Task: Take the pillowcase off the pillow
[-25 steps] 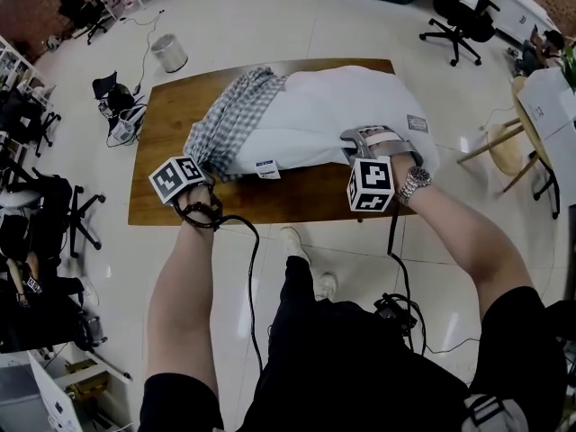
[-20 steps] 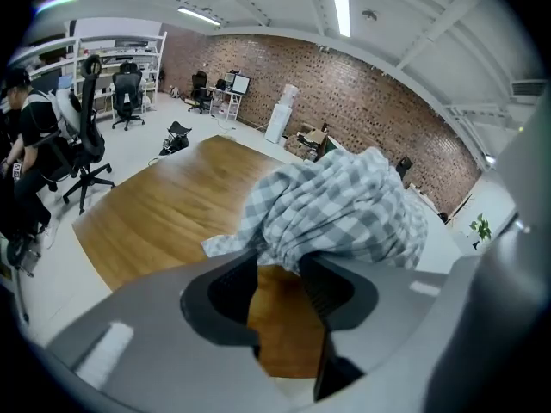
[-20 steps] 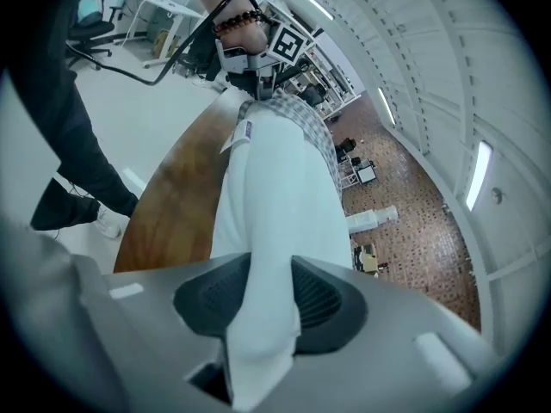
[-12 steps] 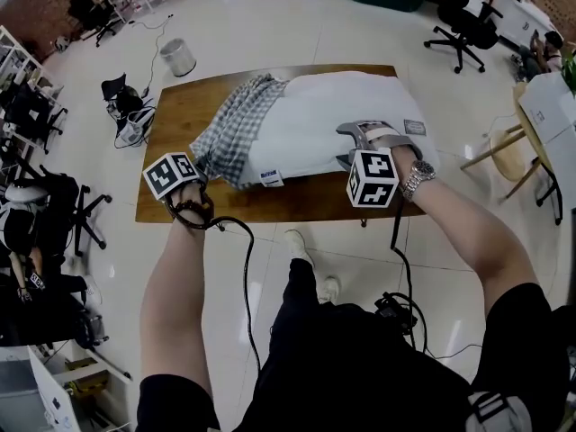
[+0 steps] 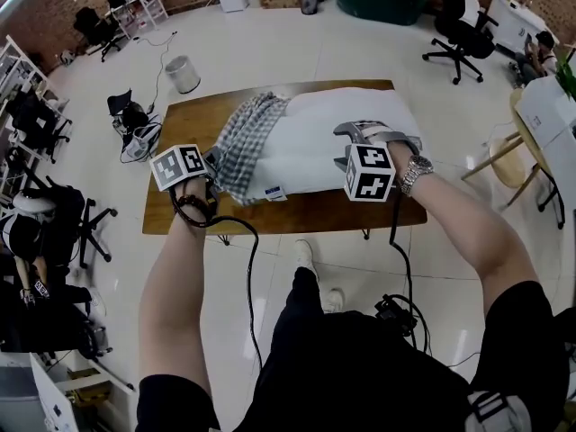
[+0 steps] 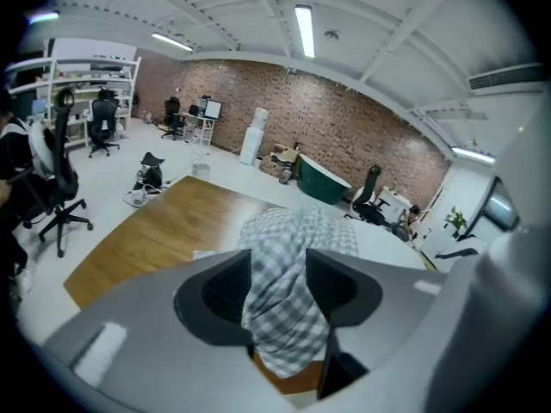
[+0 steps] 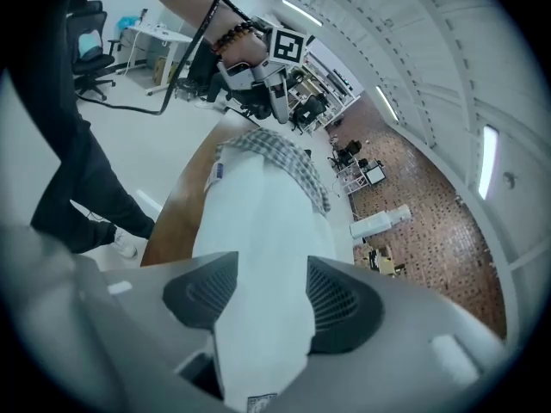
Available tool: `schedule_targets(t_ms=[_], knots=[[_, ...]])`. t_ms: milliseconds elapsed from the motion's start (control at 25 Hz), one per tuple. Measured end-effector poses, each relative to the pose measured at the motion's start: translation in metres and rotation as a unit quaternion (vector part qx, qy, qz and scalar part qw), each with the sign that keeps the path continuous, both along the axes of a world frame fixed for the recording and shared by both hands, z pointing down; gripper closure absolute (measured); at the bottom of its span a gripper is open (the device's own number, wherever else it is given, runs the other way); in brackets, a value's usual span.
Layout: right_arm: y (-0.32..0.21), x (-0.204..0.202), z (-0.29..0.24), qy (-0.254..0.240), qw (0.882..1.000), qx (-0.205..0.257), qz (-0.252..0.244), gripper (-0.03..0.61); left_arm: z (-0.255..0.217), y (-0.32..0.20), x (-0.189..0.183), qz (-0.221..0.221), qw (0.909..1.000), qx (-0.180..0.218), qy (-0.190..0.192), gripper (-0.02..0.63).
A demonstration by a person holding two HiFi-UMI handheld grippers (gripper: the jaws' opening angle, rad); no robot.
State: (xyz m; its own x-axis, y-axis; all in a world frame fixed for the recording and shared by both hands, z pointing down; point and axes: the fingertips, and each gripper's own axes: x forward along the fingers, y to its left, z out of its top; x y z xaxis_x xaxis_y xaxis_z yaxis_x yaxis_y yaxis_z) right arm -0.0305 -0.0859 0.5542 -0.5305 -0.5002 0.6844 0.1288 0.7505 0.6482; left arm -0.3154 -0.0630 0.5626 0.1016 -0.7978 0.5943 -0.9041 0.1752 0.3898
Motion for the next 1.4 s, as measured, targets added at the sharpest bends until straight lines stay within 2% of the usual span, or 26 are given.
schedule_targets(t_ms=[80,200,320,440,520,640,1000,1280,1400], knots=[[-0.006,-0.004,-0.007,-0.008,1.000,-0.010,0.009,0.328,-0.004,-0.014,0.011,0.034,0.9992,0.014,0.014,0.411],[-0.023,-0.009,-0.022,-0.018,1.000,-0.016,0.017,0.328,-0.015,-0.036,0.022,0.065,0.9977,0.016,0.009,0.411],[-0.038,-0.014,-0.031,-0.025,0.999,-0.020,0.022,0.328,-0.020,-0.061,0.032,0.105,0.9943,0.016,-0.007,0.410],[-0.051,-0.020,-0.032,-0.032,0.999,-0.033,0.029,0.328,-0.035,-0.072,0.044,0.122,0.9919,0.015,-0.032,0.401],[-0.062,-0.027,-0.035,-0.039,0.998,-0.043,0.033,0.328,-0.050,-0.084,0.051,0.148,0.9874,0.016,-0.054,0.391],[-0.081,-0.037,-0.037,-0.047,0.996,-0.059,0.039,0.328,-0.068,-0.103,0.063,0.195,0.9770,0.013,-0.085,0.377],[-0.145,-0.067,-0.046,-0.063,0.988,-0.129,0.052,0.323,-0.071,-0.180,0.085,0.304,0.9449,-0.017,-0.120,0.340],[-0.207,-0.103,-0.042,-0.072,0.971,-0.219,0.059,0.281,-0.061,-0.250,0.087,0.381,0.9140,-0.058,-0.126,0.309],[-0.230,-0.116,-0.033,-0.066,0.958,-0.271,0.061,0.265,-0.053,-0.276,0.085,0.410,0.8997,-0.079,-0.128,0.287]])
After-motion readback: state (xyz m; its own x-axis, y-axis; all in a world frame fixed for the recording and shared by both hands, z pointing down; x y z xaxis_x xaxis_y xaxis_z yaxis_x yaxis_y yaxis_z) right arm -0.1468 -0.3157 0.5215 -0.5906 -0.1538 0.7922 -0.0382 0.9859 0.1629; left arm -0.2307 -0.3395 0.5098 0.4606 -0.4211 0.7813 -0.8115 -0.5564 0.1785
